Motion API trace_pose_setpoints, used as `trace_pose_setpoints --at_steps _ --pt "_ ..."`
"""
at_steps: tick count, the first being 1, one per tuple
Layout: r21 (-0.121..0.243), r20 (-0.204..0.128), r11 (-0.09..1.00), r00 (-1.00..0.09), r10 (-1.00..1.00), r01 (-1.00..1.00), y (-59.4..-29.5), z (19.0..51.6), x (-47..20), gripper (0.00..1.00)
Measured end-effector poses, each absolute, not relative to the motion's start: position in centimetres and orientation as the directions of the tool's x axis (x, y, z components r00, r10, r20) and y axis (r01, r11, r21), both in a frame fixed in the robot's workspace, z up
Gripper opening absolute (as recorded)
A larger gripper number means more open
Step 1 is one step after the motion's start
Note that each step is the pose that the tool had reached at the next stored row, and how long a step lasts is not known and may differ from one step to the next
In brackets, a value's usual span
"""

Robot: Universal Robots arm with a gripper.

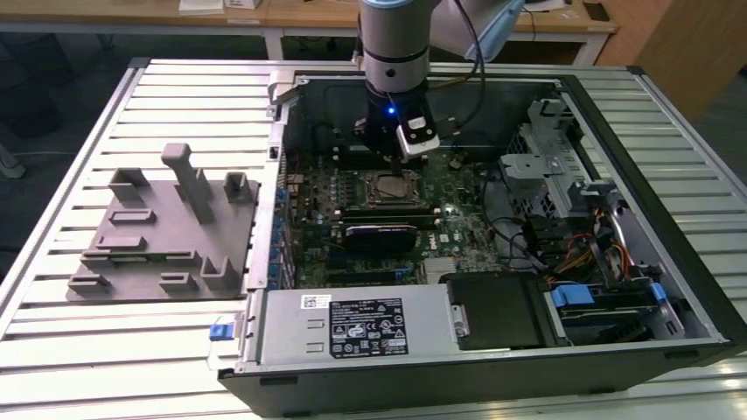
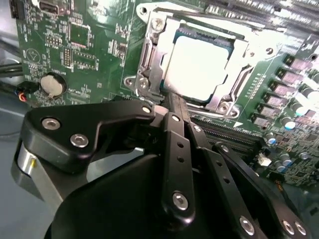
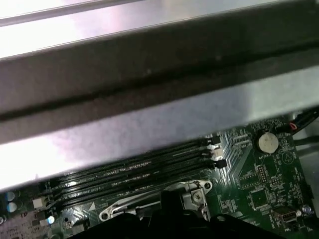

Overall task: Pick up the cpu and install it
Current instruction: 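Install the first cpu locking lever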

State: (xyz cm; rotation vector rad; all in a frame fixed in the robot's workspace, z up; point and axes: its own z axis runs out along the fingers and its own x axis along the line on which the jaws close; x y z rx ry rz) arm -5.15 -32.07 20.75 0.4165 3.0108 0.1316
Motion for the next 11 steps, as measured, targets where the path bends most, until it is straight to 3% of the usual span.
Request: trace_pose_setpoints --at_steps 11 --pt "0.043 -0.091 0.963 -0.959 0.270 0.267 -33.6 20.7 -5.1 0.11"
